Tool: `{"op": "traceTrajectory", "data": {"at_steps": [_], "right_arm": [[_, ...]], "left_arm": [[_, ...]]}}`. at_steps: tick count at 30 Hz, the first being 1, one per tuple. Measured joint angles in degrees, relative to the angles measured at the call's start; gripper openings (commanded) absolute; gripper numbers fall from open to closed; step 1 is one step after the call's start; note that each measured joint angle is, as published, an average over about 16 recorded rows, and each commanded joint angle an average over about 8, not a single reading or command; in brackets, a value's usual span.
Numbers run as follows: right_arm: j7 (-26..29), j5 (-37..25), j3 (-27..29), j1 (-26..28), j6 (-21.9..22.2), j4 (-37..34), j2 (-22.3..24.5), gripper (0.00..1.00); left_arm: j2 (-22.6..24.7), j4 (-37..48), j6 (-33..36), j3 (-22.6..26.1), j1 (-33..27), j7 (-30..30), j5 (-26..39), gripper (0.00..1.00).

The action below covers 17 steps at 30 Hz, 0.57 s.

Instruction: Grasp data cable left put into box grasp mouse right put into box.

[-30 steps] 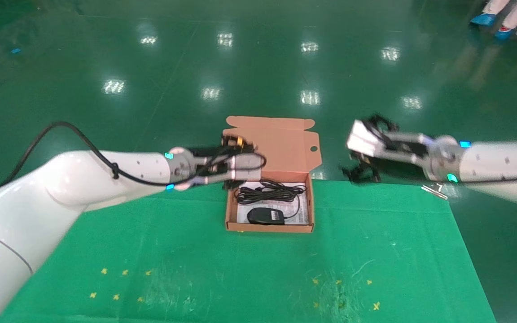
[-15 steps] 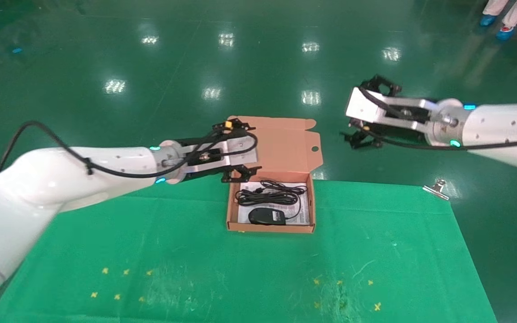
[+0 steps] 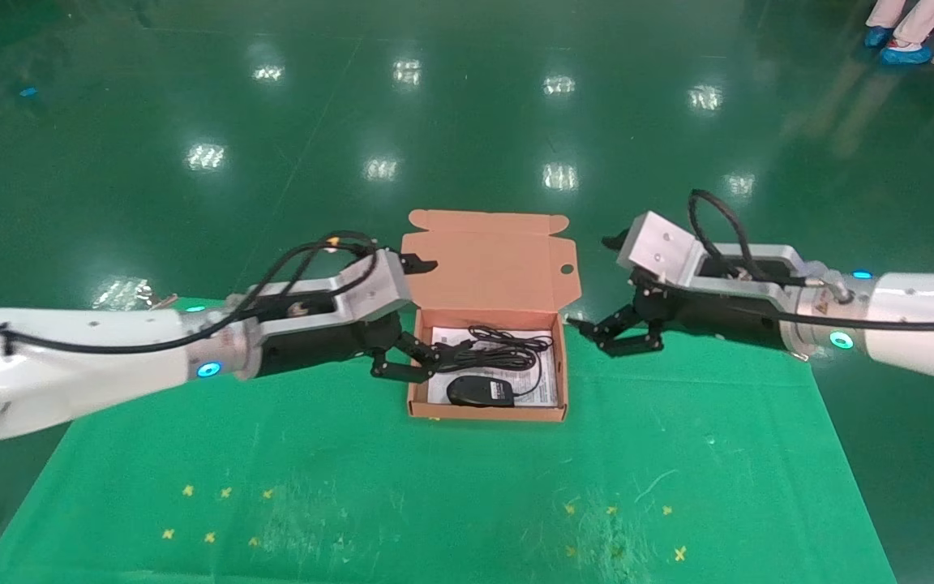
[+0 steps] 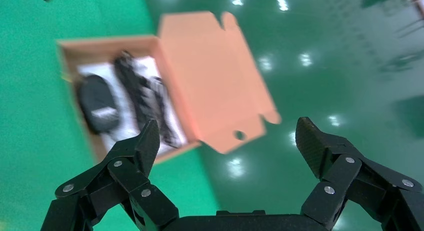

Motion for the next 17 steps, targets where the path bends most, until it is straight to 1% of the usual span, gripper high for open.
{"op": "traceTrajectory", "data": {"at_steps": [10, 17], "right_arm": [[0.8, 9.0, 7.7, -6.3, -8.9, 3.7, 3.2, 1.0], [1.1, 12.3, 10.5, -8.5, -12.1, 5.1, 4.3, 1.0]], "left_arm": [[-6.8, -6.0, 9.2, -6.4, 4.9, -5.0, -8.1, 1.0], [-9.3, -8.2, 12.5, -8.7, 6.7, -6.9, -11.0, 1.0]]}}
